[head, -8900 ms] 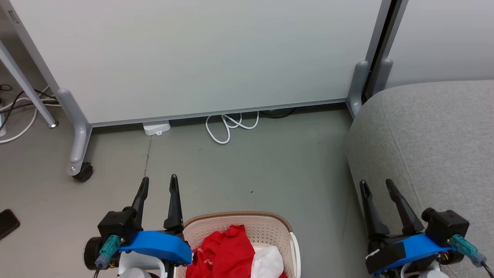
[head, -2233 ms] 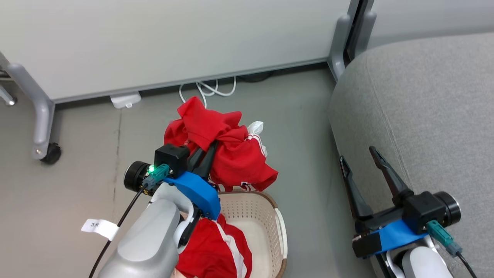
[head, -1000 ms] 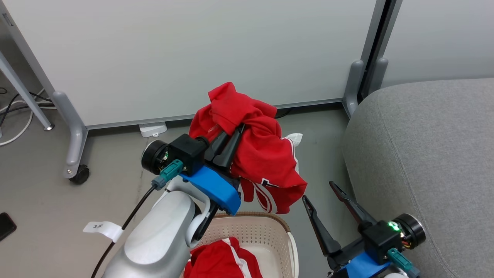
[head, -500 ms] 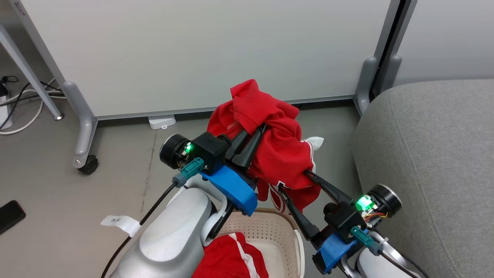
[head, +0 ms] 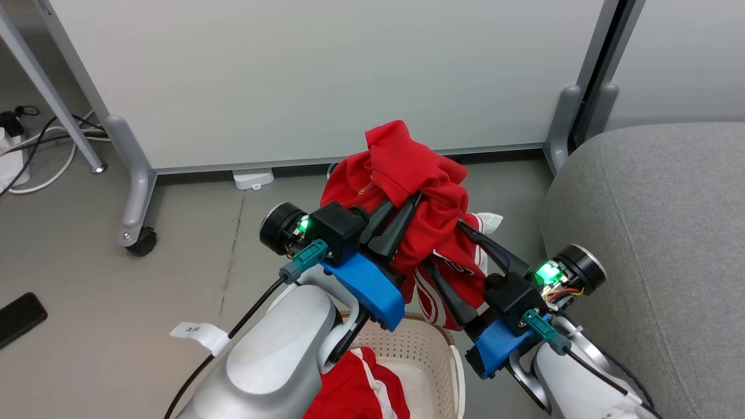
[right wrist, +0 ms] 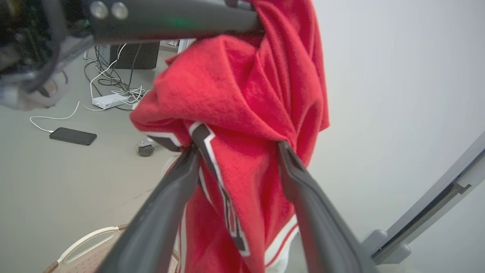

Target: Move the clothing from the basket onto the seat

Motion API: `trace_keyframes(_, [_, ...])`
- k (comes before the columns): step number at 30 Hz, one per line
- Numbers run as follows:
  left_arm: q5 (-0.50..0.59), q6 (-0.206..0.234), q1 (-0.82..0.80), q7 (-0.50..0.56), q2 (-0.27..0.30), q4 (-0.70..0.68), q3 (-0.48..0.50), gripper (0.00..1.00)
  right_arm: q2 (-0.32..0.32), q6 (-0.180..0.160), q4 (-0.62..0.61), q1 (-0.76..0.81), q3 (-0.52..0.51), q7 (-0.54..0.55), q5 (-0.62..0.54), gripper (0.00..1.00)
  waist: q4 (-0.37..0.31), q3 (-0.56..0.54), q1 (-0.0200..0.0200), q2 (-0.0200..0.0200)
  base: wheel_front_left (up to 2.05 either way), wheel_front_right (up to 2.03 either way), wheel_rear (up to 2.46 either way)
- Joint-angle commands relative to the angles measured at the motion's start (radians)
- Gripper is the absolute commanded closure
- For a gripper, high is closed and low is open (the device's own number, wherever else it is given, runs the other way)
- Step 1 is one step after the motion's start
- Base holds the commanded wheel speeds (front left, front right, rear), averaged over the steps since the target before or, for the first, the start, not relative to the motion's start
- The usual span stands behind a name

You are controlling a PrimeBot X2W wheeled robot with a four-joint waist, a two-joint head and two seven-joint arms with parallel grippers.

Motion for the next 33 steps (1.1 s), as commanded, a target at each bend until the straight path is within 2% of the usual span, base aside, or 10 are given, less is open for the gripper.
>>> trace_keyframes(1, [0.000, -0.001, -0.021, -0.009, -0.002, -0.003, -0.002, 1.00, 0.002, 0.000, 0.015, -0.019, -0.002, -0.001, -0.012, 0.00, 0.000, 0.001, 0.0000, 0.0000, 0.00, 0.00, 0.00])
trace_keyframes(10, [-0.005, 0.003, -0.029, -0.010, -0.009, -0.017, -0.019, 1.00, 0.013, 0.000, 0.160, -0.098, -0.008, -0.001, -0.048, 0.00, 0.005, 0.005, 0.0000, 0.0000, 0.00, 0.00, 0.00])
trace_keyframes(11, [-0.005, 0.004, -0.030, -0.010, -0.009, -0.018, -0.020, 1.00, 0.015, 0.000, 0.168, -0.103, -0.014, -0.001, -0.046, 0.67, 0.006, 0.005, 0.0000, 0.0000, 0.00, 0.00, 0.00])
trace_keyframes(12, [-0.006, 0.005, -0.030, -0.010, -0.009, -0.019, -0.021, 1.00, 0.016, 0.000, 0.172, -0.104, -0.024, -0.001, -0.041, 1.00, 0.007, 0.005, 0.0000, 0.0000, 0.00, 0.00, 0.00])
trace_keyframes(29, [-0.004, 0.021, -0.037, -0.015, 0.002, -0.003, -0.015, 1.00, 0.024, 0.000, 0.155, -0.095, -0.013, -0.001, 0.008, 1.00, 0.005, 0.011, 0.0000, 0.0000, 0.00, 0.00, 0.00])
trace_keyframes(30, [-0.003, 0.024, -0.037, -0.015, 0.002, -0.001, -0.014, 0.83, 0.024, 0.000, 0.153, -0.094, -0.013, -0.001, 0.013, 1.00, 0.004, 0.011, 0.0000, 0.0000, 0.00, 0.00, 0.00])
trace_keyframes(31, [0.002, 0.031, -0.038, -0.015, 0.003, 0.003, -0.017, 0.14, 0.024, 0.000, 0.152, -0.093, -0.014, -0.001, 0.018, 1.00, 0.004, 0.011, 0.0000, 0.0000, 0.00, 0.00, 0.00])
trace_keyframes(32, [0.002, 0.032, -0.037, -0.015, 0.002, 0.006, -0.017, 0.00, 0.024, 0.000, 0.151, -0.091, -0.015, -0.001, 0.025, 1.00, 0.003, 0.011, 0.0000, 0.0000, 0.00, 0.00, 0.00])
trace_keyframes(33, [-0.006, 0.032, -0.033, -0.013, 0.001, 0.011, -0.015, 0.00, 0.024, 0.000, 0.151, -0.090, -0.015, -0.001, 0.029, 1.00, 0.002, 0.011, 0.0000, 0.0000, 0.00, 0.00, 0.00])
